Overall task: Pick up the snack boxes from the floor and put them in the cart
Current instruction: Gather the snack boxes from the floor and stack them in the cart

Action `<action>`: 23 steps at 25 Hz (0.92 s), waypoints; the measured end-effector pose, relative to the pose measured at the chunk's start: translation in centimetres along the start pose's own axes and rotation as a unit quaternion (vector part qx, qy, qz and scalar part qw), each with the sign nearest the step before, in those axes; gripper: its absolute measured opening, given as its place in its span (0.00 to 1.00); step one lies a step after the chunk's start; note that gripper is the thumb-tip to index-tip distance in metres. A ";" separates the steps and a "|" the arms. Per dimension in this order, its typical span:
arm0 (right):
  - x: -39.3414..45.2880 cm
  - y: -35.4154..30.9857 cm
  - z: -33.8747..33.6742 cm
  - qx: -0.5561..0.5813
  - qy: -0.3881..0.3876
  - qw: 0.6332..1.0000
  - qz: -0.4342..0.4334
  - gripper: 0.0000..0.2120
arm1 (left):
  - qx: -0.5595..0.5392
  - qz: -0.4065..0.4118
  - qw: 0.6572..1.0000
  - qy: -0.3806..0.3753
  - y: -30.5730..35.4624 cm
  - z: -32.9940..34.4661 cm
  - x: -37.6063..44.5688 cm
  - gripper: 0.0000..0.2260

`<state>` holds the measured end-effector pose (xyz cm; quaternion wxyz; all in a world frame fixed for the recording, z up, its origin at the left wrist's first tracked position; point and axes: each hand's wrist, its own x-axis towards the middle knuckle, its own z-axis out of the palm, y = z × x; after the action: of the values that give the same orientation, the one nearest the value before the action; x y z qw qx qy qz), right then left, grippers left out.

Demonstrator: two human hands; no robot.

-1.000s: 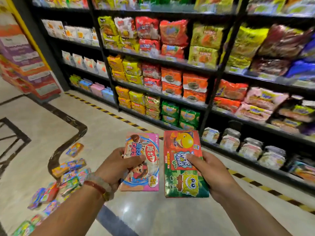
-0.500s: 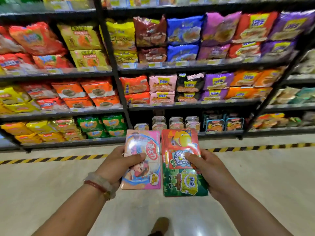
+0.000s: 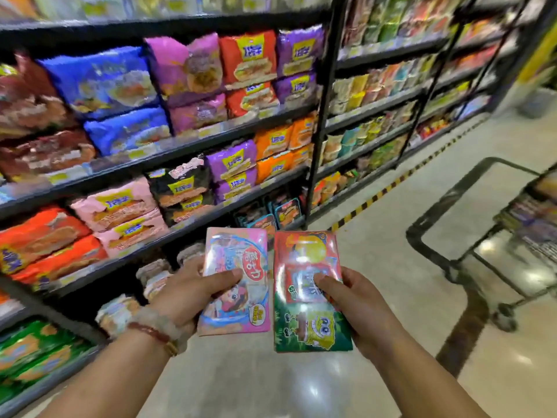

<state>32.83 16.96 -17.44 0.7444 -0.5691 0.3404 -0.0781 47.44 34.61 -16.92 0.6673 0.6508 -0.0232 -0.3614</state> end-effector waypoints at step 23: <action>3.7 -6.8 -40.7 0.164 0.342 0.924 -0.054 0.08 | 0.162 -0.093 0.929 -0.320 -0.9 47.4 17.3 0.18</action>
<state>13.22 -19.54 -17.82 0.6600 -0.3957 0.5253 -0.3630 36.01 -14.54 -18.11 0.4731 0.5992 -0.2337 -0.6021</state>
